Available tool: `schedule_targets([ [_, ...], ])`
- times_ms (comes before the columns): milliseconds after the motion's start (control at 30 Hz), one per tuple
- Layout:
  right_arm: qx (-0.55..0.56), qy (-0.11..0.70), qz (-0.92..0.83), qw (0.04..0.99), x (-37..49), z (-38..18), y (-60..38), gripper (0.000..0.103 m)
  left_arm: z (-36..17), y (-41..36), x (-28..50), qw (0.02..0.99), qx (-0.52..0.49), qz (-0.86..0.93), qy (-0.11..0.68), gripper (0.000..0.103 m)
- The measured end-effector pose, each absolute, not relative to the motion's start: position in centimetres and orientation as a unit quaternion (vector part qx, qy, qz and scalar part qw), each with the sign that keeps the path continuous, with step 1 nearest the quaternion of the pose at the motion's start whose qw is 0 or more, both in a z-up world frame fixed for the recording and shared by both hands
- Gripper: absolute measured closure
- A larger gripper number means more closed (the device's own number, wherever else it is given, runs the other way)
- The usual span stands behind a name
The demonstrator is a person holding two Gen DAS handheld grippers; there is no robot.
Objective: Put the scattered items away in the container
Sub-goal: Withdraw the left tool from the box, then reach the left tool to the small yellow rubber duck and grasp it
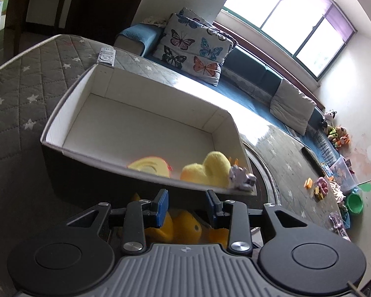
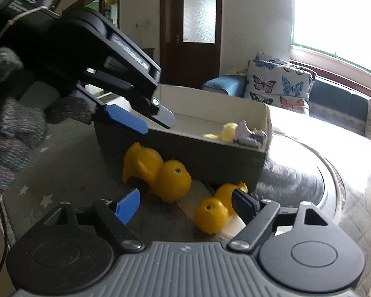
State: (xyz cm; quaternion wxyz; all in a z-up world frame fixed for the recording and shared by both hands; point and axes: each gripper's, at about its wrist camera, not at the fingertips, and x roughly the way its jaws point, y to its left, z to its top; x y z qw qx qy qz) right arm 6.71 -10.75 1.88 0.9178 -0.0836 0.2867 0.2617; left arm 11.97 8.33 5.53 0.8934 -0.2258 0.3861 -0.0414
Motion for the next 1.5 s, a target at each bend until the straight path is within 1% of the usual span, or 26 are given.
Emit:
schedule_targets([
  [767, -0.074, 0.328, 0.211, 0.918, 7.7, -0.3, -11.9, 0.02, 3.8, 4.9, 11.4, 0.878, -0.22, -0.081, 0.417, 0.067],
  [1500, -0.073, 0.334, 0.162, 0.926, 7.8, 0.4, -14.2, 0.021, 3.3, 1.9, 14.0, 0.868, -0.212, -0.104, 0.438, 0.067],
])
